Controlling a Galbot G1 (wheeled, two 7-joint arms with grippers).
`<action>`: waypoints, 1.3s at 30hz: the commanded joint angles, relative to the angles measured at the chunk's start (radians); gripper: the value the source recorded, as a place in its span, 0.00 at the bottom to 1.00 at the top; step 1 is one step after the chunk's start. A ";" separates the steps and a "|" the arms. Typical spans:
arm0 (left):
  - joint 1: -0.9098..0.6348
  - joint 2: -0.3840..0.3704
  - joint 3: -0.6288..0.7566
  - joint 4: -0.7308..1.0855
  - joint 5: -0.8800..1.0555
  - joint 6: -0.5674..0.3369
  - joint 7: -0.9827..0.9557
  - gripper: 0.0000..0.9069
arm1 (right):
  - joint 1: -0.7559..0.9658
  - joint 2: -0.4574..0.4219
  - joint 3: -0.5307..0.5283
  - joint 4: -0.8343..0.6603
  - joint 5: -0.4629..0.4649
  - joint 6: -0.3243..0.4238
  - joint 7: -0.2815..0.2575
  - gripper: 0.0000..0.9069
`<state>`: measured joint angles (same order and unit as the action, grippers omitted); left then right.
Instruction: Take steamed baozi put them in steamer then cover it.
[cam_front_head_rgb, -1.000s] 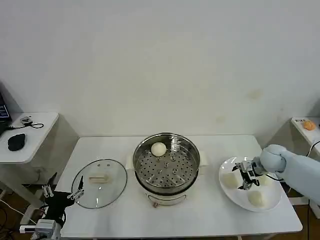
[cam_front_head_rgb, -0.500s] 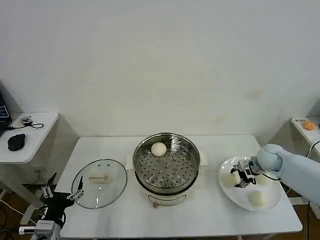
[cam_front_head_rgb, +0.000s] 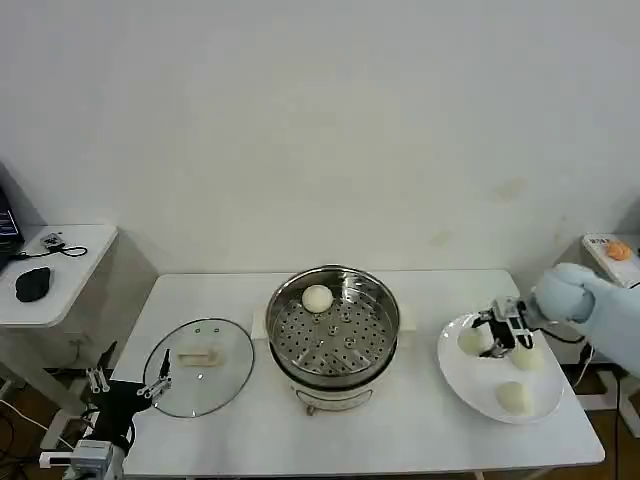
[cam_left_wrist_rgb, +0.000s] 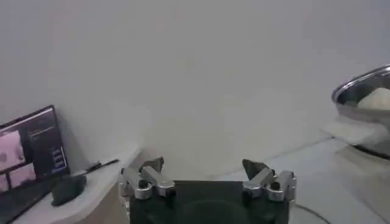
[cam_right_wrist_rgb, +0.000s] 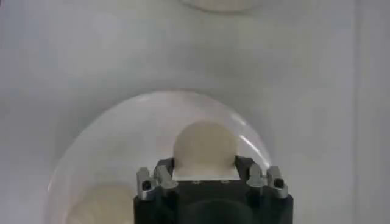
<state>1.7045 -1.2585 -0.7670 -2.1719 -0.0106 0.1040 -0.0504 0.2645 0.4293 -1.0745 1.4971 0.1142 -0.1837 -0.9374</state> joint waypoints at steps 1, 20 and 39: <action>0.000 0.003 0.011 -0.007 0.003 0.000 0.000 1.00 | 0.432 -0.030 -0.263 0.145 0.137 -0.033 -0.009 0.77; -0.018 0.014 -0.008 0.006 0.003 0.000 0.000 1.00 | 0.505 0.431 -0.325 0.193 0.549 -0.308 0.181 0.77; -0.023 -0.015 -0.032 0.015 0.004 -0.001 -0.002 1.00 | 0.311 0.733 -0.306 0.016 0.667 -0.402 0.248 0.77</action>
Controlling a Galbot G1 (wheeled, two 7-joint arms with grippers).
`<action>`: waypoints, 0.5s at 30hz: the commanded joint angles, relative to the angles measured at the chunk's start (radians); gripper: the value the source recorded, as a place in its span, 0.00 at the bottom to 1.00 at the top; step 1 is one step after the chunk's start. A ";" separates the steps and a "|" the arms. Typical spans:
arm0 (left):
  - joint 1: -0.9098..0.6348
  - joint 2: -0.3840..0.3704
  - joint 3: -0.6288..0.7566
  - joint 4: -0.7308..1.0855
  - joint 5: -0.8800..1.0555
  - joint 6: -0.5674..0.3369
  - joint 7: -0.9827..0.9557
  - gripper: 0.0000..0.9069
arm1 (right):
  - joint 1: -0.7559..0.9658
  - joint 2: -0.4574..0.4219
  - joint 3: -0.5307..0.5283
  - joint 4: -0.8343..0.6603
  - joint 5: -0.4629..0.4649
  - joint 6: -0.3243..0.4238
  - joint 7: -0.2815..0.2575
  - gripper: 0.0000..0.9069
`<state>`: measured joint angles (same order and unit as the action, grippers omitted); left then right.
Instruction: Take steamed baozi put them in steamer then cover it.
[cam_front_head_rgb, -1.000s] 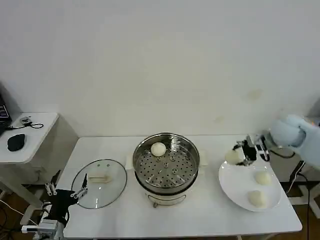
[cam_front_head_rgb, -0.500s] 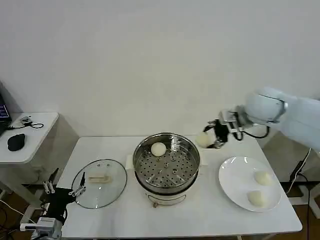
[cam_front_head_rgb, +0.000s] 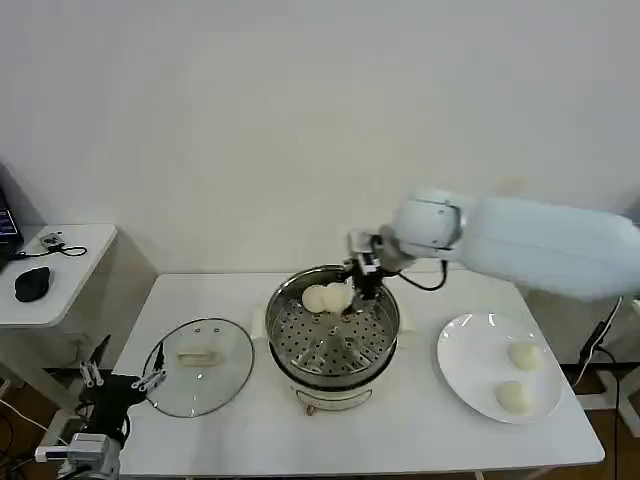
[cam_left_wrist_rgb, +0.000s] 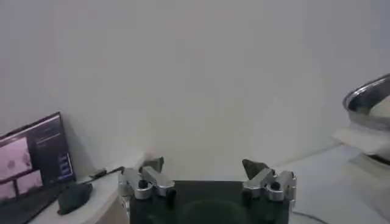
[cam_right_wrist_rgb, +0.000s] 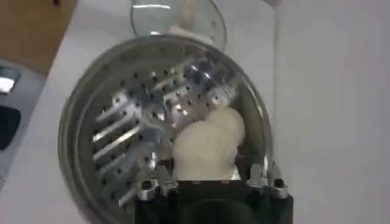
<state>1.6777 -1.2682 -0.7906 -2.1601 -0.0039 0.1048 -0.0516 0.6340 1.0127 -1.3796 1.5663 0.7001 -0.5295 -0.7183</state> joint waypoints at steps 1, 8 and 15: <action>0.004 -0.006 -0.011 0.003 -0.002 -0.003 0.000 1.00 | -0.060 0.156 -0.002 -0.057 0.084 -0.059 0.029 0.77; 0.003 -0.013 -0.011 -0.005 -0.003 -0.003 -0.001 1.00 | -0.086 0.194 -0.011 -0.091 0.063 -0.066 0.031 0.77; 0.002 -0.011 -0.016 -0.006 -0.005 -0.004 -0.001 1.00 | -0.116 0.219 -0.007 -0.127 0.043 -0.065 0.036 0.77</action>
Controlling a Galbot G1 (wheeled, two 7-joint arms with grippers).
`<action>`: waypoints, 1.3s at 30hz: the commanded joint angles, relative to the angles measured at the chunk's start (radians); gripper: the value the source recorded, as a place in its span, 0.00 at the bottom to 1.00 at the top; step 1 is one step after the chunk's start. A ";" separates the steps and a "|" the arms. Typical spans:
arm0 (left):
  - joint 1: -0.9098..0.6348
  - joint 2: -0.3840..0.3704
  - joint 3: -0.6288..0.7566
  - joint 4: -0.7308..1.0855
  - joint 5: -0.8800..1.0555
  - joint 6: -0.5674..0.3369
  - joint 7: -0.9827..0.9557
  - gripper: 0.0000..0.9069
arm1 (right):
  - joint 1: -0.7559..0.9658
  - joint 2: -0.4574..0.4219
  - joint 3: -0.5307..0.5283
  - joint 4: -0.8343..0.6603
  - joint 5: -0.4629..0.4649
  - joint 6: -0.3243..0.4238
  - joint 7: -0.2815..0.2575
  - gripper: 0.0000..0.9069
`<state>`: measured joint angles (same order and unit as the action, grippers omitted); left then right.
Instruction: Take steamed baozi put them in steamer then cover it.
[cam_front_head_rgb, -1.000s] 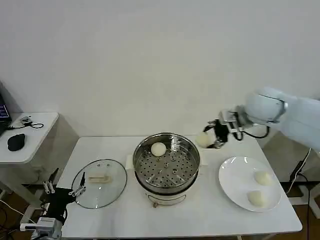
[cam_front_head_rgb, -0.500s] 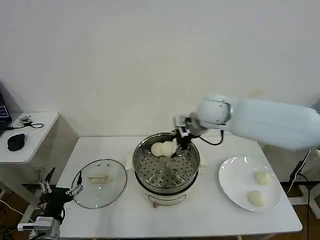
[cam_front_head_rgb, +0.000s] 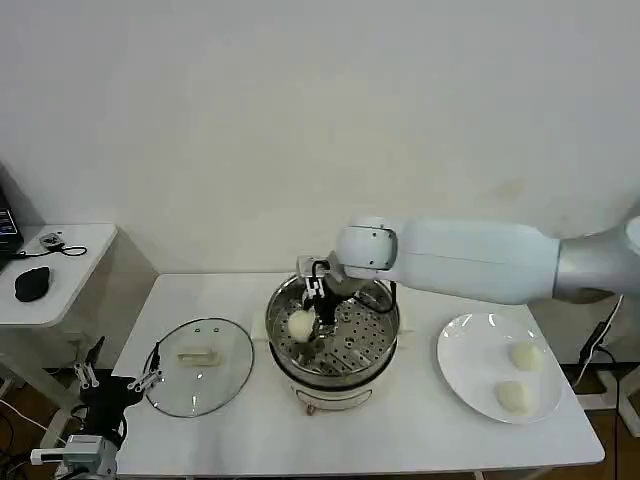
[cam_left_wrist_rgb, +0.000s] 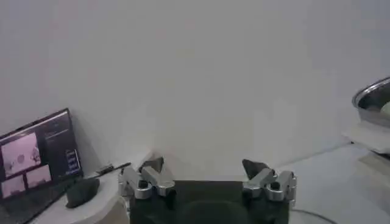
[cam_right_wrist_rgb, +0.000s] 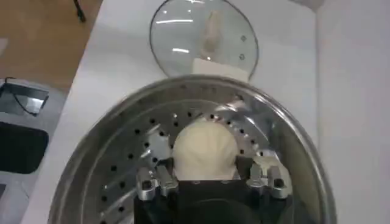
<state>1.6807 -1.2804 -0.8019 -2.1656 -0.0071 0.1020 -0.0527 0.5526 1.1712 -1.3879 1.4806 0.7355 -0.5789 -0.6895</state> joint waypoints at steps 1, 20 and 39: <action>0.000 0.001 -0.005 0.000 -0.002 -0.001 0.000 1.00 | -0.037 0.065 0.003 -0.047 0.004 -0.015 0.007 0.77; -0.001 -0.005 0.005 0.003 0.001 -0.005 -0.001 1.00 | 0.014 0.032 0.004 -0.024 -0.016 -0.018 -0.016 1.00; -0.017 0.020 0.052 0.003 0.001 0.002 0.000 1.00 | 0.251 -0.495 -0.053 0.229 -0.289 0.167 -0.209 1.00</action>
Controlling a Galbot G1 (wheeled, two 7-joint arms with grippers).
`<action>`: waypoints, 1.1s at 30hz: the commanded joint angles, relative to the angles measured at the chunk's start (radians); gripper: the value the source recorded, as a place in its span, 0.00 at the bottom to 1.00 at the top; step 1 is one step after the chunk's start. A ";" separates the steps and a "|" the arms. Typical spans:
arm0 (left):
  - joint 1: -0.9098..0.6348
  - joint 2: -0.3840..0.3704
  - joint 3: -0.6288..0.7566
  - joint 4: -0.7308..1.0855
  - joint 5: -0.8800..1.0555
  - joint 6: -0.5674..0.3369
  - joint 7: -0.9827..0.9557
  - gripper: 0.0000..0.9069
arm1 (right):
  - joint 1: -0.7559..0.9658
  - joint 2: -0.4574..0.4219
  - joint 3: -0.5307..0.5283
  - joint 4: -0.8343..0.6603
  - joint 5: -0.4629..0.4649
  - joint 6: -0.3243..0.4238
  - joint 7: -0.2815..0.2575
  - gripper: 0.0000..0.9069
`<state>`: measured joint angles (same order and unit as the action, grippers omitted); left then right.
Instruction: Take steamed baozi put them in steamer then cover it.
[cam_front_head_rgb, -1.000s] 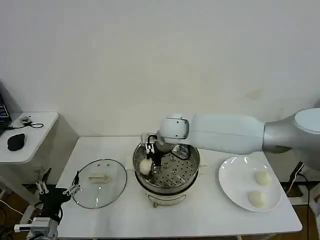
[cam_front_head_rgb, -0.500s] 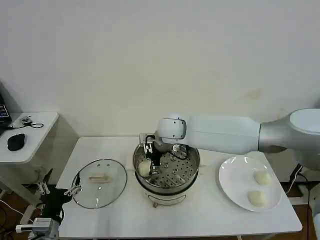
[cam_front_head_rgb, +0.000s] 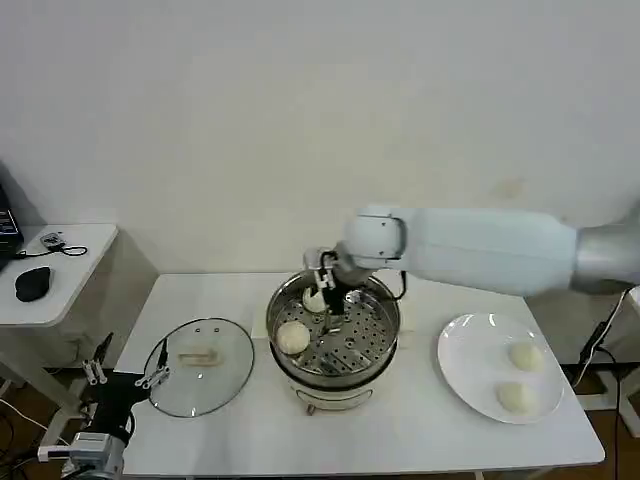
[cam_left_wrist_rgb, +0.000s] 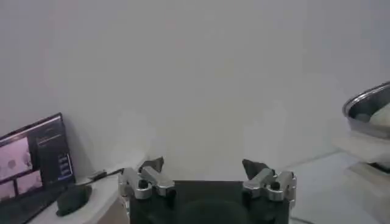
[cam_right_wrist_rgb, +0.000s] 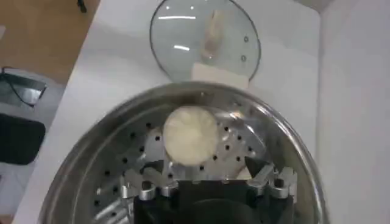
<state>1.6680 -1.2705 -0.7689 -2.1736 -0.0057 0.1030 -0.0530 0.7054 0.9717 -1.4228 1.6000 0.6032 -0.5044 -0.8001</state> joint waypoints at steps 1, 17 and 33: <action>-0.006 0.012 0.022 0.014 0.000 0.001 0.001 1.00 | 0.096 -0.351 -0.008 0.121 -0.189 0.120 -0.116 1.00; -0.006 0.020 0.046 0.036 0.005 -0.001 0.000 1.00 | -0.088 -0.753 0.075 0.173 -0.540 0.318 -0.237 1.00; -0.004 0.002 0.058 0.054 0.022 -0.002 -0.001 1.00 | -0.765 -0.821 0.560 0.077 -0.704 0.426 -0.222 1.00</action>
<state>1.6625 -1.2656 -0.7131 -2.1248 0.0122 0.1016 -0.0539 0.3652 0.2173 -1.1925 1.7139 0.0038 -0.1406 -1.0188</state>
